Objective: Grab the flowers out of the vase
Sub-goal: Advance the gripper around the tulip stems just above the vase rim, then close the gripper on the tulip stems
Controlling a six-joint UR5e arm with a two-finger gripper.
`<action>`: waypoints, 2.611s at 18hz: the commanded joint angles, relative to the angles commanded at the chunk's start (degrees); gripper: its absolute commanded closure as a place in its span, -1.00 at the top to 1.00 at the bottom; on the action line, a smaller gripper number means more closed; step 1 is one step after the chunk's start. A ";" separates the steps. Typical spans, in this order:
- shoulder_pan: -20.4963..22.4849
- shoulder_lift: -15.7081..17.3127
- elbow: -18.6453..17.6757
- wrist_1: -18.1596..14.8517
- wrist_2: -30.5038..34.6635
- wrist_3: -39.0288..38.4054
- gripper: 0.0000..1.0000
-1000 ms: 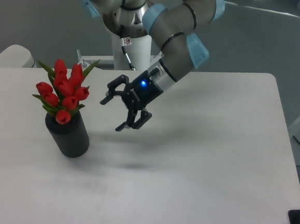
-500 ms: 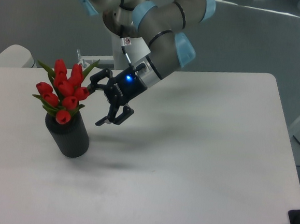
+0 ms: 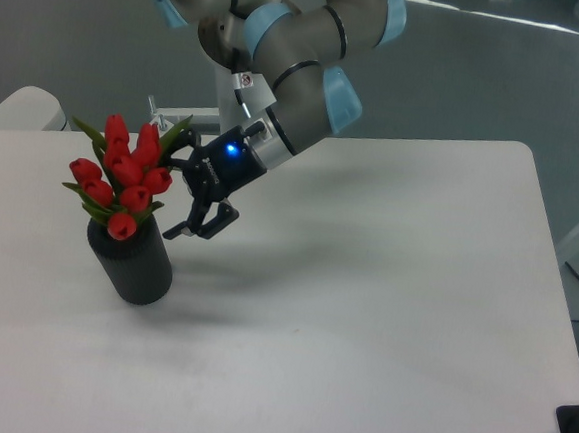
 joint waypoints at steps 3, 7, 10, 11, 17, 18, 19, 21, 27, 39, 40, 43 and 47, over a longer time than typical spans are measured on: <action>-0.88 -0.18 0.00 0.26 -0.88 0.09 1.00; -1.15 -0.44 -0.09 0.26 -3.07 0.00 1.00; -1.85 -0.70 -0.09 0.26 -4.83 0.09 1.00; -1.94 -0.79 -0.09 0.35 -4.84 0.09 1.00; -2.64 -1.14 -0.09 0.53 -4.84 0.27 0.77; -2.64 -1.23 -0.09 0.53 -4.84 0.26 0.57; -2.55 -1.23 -0.09 0.53 -4.84 0.35 0.34; -2.55 -1.23 -0.09 0.62 -4.84 0.35 -0.09; -1.68 -1.23 0.09 0.53 -5.10 0.00 -0.48; -0.45 1.40 0.35 0.44 -10.10 -4.30 -0.50; -0.36 2.01 0.35 0.44 -10.72 -5.09 -0.50; 0.26 4.47 0.17 0.44 -12.56 -8.69 -0.50; 0.35 5.27 0.70 0.44 -14.50 -10.90 -0.50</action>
